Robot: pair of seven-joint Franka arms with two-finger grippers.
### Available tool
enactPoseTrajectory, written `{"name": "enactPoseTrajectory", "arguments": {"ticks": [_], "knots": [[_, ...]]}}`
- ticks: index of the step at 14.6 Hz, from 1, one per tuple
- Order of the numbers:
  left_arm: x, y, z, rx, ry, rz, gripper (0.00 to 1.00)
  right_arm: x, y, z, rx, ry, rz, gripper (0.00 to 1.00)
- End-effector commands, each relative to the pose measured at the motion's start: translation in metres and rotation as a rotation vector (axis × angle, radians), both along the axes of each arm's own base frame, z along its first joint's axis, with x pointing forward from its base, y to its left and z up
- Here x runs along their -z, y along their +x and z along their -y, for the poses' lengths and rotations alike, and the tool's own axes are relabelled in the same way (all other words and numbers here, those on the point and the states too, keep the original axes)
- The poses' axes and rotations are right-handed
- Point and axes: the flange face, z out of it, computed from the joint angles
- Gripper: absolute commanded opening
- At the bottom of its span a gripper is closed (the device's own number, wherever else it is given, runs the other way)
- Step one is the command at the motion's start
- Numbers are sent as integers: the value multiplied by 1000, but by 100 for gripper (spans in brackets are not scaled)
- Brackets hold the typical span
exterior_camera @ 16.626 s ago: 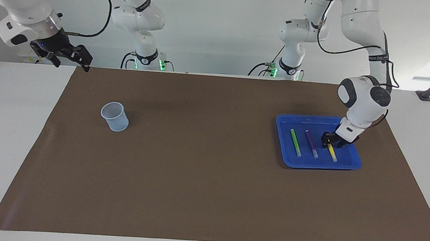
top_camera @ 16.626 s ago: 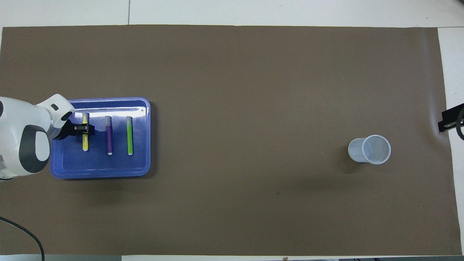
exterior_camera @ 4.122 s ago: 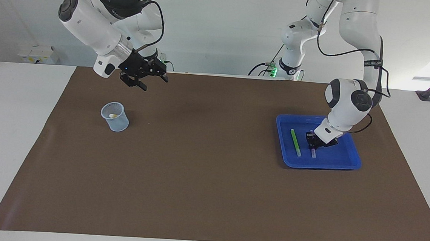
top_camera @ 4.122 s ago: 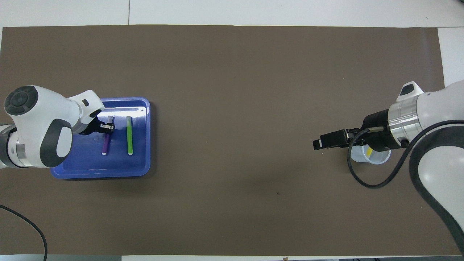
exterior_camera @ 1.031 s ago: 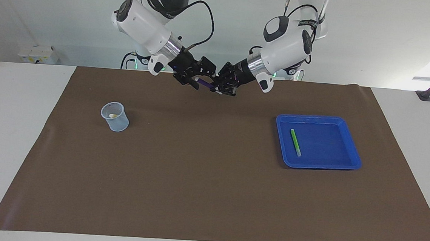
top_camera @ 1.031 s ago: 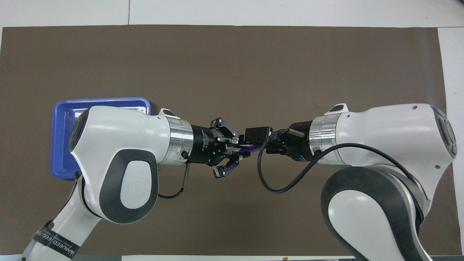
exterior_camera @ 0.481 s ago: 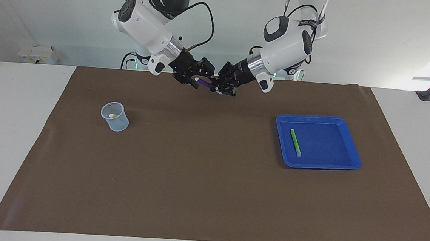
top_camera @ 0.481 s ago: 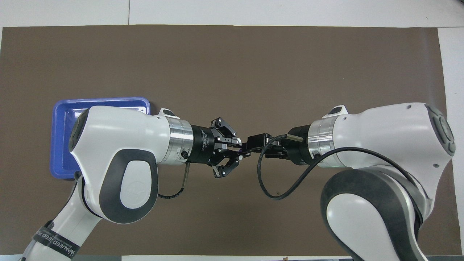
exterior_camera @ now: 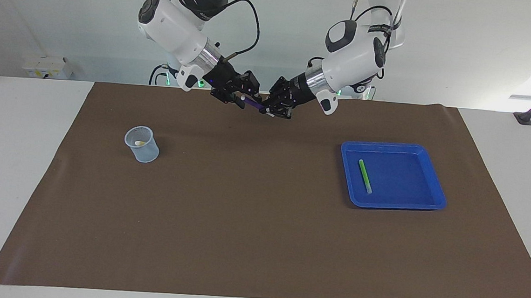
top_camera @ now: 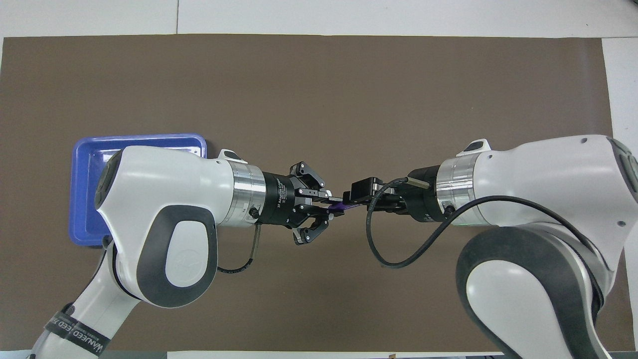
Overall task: Transfer and insert pens with both arms
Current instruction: 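Close the right gripper on the purple pen held by the left gripper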
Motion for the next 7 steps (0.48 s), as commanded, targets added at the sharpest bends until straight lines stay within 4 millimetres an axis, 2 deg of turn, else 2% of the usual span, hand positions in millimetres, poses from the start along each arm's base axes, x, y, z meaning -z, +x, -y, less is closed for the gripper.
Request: {"name": "enactPoseTrajectory", "arguments": {"ticks": [1,2,3,4,7], "knots": [[-1,-8,-3,-33,6,6,0,-5,-2,3,-13,-6,4,41],[-1,-8,-3,-33,6,6,0,-4,-2,2,-14,-7,3,37],[-1,-8,-3,-35,2,3,0,-4,-2,2,-13,-5,2,23],[-1,-8,-3,-37,-1,1,0,-5,-2,2,-13,-5,4,0],[-2,-7,-4,-46,-3,8,0,-6,-3,1,-18,-6,7,0]]}}
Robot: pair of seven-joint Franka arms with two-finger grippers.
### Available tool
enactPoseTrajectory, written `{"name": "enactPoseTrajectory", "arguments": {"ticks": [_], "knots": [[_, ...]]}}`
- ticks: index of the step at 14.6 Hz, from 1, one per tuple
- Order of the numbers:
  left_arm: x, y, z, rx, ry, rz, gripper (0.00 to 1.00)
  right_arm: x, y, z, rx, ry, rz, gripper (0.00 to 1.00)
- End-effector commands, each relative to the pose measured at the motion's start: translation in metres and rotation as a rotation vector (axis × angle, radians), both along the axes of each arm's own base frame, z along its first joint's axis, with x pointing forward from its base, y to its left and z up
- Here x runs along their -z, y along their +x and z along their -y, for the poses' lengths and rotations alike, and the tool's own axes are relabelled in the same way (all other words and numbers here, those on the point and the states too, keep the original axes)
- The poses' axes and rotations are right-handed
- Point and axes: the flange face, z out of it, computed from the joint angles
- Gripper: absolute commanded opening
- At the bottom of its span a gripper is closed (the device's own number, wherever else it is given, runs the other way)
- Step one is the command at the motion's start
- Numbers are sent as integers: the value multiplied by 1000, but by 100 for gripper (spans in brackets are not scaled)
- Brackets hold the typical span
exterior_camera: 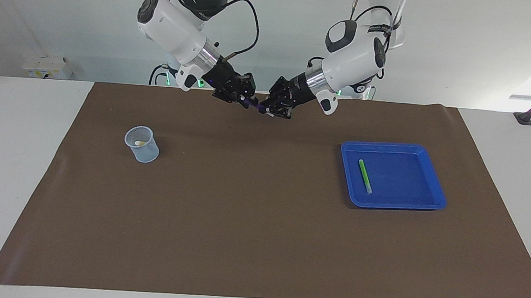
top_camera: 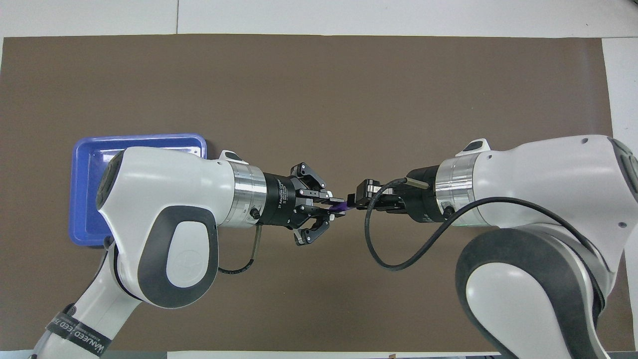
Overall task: Transfer and insert pens with both arms
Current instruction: 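Close the right gripper on the purple pen held by the left gripper, then insert the purple pen into the cup while the left gripper returns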
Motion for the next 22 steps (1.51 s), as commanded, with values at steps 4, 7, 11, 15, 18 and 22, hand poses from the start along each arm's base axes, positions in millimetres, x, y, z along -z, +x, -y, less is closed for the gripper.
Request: {"name": "enactPoseTrajectory", "arguments": {"ticks": [4,7,11,15,18,22], "knots": [[-10,-5,-2,-54,-2,39,99,-1,-3,8,-29,-16,-13,0],[-22,-9,-8,-52,18,101,100,-11,-3,16,-88,-111,7,0],[-17,12,-49,68,110,137,100,-30,-2,42,-212,-350,38,0],[-8,28,-96,252,225,220,100,-57,9,101,-374,-507,75,0],[-1,37,-137,494,240,338,100,-43,21,182,-527,-554,142,0],[26,52,-186,814,373,455,100,-5,14,221,-559,-589,127,0]]}}
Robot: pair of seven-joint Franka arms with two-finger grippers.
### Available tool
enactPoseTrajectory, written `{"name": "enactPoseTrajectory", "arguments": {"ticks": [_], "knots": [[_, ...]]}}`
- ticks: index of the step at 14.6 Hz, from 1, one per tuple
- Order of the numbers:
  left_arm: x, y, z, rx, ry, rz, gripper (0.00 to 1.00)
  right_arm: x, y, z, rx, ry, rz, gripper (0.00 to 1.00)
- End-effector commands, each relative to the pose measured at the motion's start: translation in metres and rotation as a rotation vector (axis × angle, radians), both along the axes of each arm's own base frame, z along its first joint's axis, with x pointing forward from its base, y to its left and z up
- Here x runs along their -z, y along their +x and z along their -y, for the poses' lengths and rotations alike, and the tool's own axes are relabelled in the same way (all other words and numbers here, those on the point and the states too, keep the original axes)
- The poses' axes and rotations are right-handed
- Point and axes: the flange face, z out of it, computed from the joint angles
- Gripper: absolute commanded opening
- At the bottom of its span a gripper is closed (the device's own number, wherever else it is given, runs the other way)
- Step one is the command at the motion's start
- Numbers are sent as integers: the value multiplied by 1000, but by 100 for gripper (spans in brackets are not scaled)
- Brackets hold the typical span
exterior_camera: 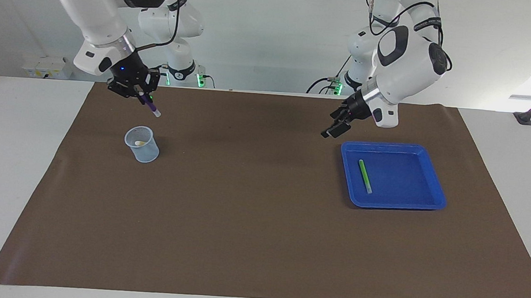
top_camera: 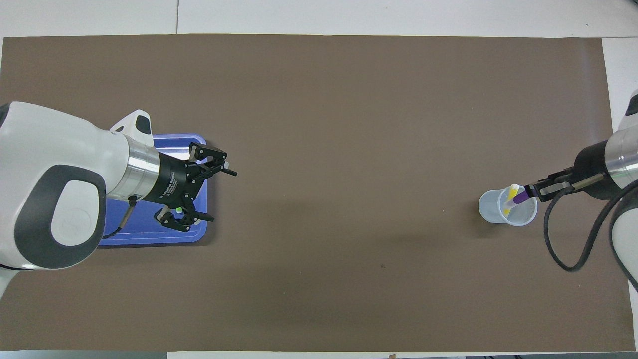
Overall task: Transfer and insert pens with both arms
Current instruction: 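Insert the purple pen into the cup while the left gripper returns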
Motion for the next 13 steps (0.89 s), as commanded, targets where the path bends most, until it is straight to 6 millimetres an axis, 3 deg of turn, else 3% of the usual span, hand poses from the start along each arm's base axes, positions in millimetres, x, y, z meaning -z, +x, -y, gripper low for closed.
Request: {"name": "enactPoseTrajectory", "arguments": {"ticks": [1,3,6,10,13], "knots": [[23,3,-21,273,116,60,100,35,-16,6,-81,-66,8,0],[43,14,-41,448,147,103,100,66,-21,22,-86,-80,8,0],[72,29,-64,666,194,196,100,87,-17,47,-115,-75,21,0],[125,37,-82,885,213,300,100,102,-16,49,-103,-75,19,0],[151,45,-86,1041,222,323,100,116,-15,49,-99,-76,36,0]]}}
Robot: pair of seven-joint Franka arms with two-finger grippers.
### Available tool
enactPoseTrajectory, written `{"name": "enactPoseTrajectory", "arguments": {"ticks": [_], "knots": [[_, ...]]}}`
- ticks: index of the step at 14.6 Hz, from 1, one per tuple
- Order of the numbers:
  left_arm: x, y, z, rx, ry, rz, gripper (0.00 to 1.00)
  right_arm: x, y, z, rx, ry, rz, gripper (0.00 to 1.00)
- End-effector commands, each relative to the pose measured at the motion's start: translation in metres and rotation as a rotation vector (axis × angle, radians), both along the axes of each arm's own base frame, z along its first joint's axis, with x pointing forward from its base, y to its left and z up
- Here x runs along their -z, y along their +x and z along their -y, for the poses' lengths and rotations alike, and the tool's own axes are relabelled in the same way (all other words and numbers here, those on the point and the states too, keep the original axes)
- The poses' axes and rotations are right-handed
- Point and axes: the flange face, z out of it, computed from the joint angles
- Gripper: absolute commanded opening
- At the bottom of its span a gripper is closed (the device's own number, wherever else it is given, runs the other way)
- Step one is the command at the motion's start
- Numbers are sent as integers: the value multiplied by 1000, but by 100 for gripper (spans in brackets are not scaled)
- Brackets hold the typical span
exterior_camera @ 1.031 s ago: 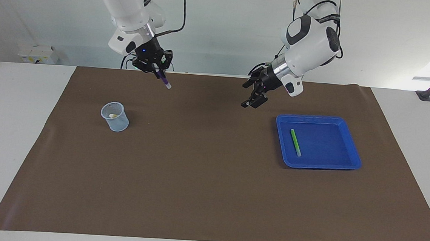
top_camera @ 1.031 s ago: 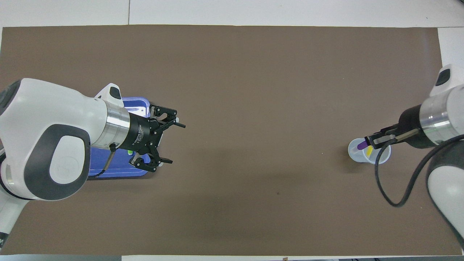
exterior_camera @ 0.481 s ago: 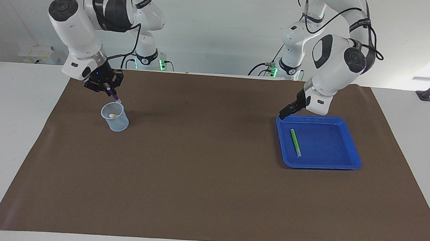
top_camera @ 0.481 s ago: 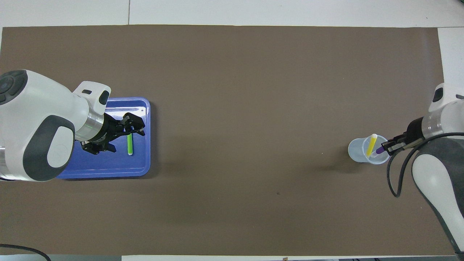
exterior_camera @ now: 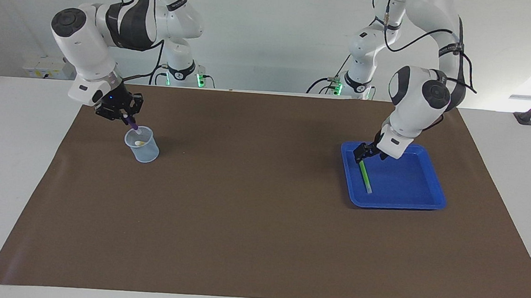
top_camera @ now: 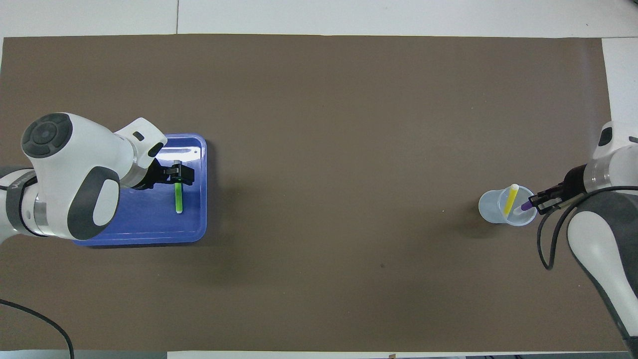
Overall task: Transfer and insert pens with both arms
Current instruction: 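Grasp the green pen with the left gripper while the right gripper withdraws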
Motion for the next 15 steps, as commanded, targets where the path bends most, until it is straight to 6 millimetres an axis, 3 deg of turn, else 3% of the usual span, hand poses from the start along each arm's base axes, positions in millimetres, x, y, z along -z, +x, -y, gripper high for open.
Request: {"name": "enactPoseTrajectory", "arguments": {"ticks": [1,5,8,9,11,12,14,15], "knots": [[20,5,-5,120,36,20,99,15,-1,3,-8,-11,17,0],[36,6,-4,129,18,7,90,25,-2,0,-6,0,12,0],[40,7,-3,126,6,5,74,31,-9,-1,-5,1,-3,0],[40,7,-2,125,6,7,73,31,-9,-1,-5,1,-3,17],[41,6,-3,124,7,2,71,31,-9,-1,-8,1,-3,63],[41,7,-4,122,7,2,69,30,-7,-3,-11,1,0,79],[42,6,-5,121,8,1,66,23,-2,-4,-16,4,3,97],[42,6,-5,119,8,1,66,14,1,-7,-15,15,7,100]]}}
